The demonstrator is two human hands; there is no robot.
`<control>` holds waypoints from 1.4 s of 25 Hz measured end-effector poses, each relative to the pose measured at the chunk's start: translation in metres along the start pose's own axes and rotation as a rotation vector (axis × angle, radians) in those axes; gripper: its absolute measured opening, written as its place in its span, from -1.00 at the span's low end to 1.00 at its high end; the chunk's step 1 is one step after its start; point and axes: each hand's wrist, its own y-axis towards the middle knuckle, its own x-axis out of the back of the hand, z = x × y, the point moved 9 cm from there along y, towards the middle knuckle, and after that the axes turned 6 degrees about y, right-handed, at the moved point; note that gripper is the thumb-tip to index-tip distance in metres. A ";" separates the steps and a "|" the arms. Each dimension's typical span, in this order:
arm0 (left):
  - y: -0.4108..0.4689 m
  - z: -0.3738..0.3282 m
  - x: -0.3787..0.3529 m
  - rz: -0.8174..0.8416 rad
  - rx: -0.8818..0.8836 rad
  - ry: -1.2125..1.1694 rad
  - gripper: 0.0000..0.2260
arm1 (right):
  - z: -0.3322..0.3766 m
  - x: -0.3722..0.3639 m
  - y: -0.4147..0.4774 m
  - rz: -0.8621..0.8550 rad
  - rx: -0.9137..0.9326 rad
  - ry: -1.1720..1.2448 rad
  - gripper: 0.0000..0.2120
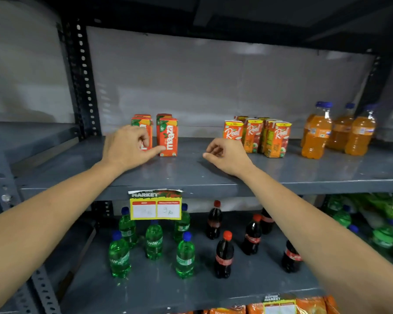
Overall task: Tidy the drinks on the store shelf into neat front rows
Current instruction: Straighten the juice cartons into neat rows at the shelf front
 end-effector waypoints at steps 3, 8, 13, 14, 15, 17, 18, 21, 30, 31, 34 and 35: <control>0.007 -0.053 -0.014 -0.052 -0.142 -0.077 -0.63 | -0.012 0.038 -0.018 -0.112 0.071 -0.141 -0.81; 0.030 -0.114 -0.065 0.009 0.005 -0.347 -0.68 | -0.068 0.119 -0.031 -0.343 0.074 -0.223 -0.77; 0.043 -0.117 -0.144 0.287 0.395 -0.664 -0.37 | -0.153 0.173 -0.024 -0.382 -0.132 0.013 -0.61; 0.043 -0.116 -0.152 0.323 0.433 -0.713 -0.37 | -0.168 0.172 -0.021 -0.345 -0.198 0.111 -0.53; 0.043 -0.116 -0.158 0.351 0.467 -0.748 -0.38 | -0.180 0.168 -0.019 -0.290 -0.268 0.216 -0.47; 0.043 -0.117 -0.163 0.363 0.515 -0.764 -0.37 | -0.196 0.157 -0.014 -0.171 -0.376 0.385 -0.41; 0.044 -0.120 -0.162 0.349 0.528 -0.750 -0.37 | -0.201 0.153 -0.010 -0.125 -0.397 0.426 -0.41; 0.047 -0.132 -0.163 0.325 0.545 -0.721 -0.37 | -0.208 0.146 0.002 -0.015 -0.389 0.497 -0.44; 0.057 -0.176 -0.176 0.317 0.509 -0.674 -0.39 | -0.211 0.145 0.015 0.060 -0.323 0.512 -0.58; 0.058 -0.180 -0.175 0.316 0.497 -0.666 -0.40 | -0.210 0.145 0.015 0.069 -0.318 0.511 -0.60; 0.057 -0.184 -0.173 0.312 0.490 -0.666 -0.40 | -0.206 0.142 0.013 0.109 -0.303 0.518 -0.63; 0.057 -0.183 -0.173 0.312 0.496 -0.670 -0.39 | -0.206 0.141 0.012 0.122 -0.301 0.520 -0.62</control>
